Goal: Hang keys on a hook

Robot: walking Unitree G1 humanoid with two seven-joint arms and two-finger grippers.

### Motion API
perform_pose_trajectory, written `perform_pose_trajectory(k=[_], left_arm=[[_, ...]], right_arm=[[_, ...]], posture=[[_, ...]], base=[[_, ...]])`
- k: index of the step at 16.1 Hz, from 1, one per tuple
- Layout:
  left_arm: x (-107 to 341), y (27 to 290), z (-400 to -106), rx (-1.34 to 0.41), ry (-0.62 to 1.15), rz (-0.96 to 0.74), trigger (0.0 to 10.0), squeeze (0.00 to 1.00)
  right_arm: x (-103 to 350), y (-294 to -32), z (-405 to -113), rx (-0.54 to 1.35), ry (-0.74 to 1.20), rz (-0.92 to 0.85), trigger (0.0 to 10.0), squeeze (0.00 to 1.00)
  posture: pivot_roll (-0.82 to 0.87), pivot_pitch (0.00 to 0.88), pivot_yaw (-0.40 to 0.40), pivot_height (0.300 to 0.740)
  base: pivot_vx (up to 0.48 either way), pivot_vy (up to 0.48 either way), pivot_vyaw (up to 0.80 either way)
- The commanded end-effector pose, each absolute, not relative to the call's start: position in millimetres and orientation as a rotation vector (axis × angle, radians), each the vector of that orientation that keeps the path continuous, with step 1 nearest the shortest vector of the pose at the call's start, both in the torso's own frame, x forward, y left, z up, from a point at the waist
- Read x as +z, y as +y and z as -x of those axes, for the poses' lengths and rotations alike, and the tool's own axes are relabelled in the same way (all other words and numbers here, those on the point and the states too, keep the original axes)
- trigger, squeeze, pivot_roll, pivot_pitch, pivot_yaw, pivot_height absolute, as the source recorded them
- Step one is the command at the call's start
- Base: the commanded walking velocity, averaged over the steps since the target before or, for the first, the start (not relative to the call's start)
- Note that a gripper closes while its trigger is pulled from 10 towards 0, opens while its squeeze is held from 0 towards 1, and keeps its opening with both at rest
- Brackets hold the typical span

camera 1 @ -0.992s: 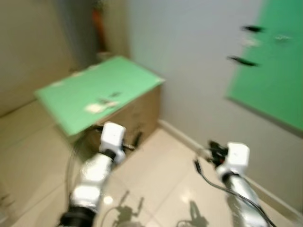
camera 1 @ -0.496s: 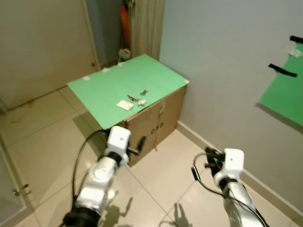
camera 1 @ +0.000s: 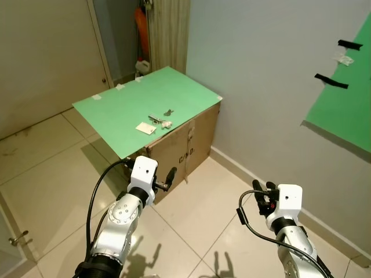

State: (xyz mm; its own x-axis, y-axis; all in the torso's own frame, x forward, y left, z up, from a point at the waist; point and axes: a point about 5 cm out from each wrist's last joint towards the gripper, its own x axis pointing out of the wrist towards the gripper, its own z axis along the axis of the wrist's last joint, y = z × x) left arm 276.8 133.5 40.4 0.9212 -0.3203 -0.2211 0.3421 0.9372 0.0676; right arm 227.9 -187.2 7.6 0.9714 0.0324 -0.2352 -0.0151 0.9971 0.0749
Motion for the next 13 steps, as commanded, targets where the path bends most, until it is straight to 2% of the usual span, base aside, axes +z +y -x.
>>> perform_pose_trajectory(k=[1,6,10,13], left_arm=[[40,135,-277,-0.328,0.210,-0.112,10.0,0.00],[38,134,-278,-0.329,0.217,-0.127,10.0,0.00],[47,145,-274,-0.302,0.127,-0.057,10.0,0.00],[56,139,-278,-0.341,0.073,-0.060,10.0,0.00]], right_arm=[[8,-189,-227,0.014,0.232,-0.092,10.0,1.00],[8,-189,-229,0.030,0.232,-0.061,10.0,1.00],[22,-198,-233,-0.041,0.143,-0.075,10.0,1.00],[28,-197,-234,-0.025,0.107,-0.086,10.0,1.00]], posture=[[-0.06,0.000,-0.019,0.740],[-0.06,0.000,-0.020,0.740],[-0.06,0.000,-0.021,0.740],[-0.07,0.000,-0.025,0.740]], base=[[0.000,0.000,0.00],[0.000,0.000,0.00],[0.000,0.000,0.00],[0.000,0.000,0.00]])
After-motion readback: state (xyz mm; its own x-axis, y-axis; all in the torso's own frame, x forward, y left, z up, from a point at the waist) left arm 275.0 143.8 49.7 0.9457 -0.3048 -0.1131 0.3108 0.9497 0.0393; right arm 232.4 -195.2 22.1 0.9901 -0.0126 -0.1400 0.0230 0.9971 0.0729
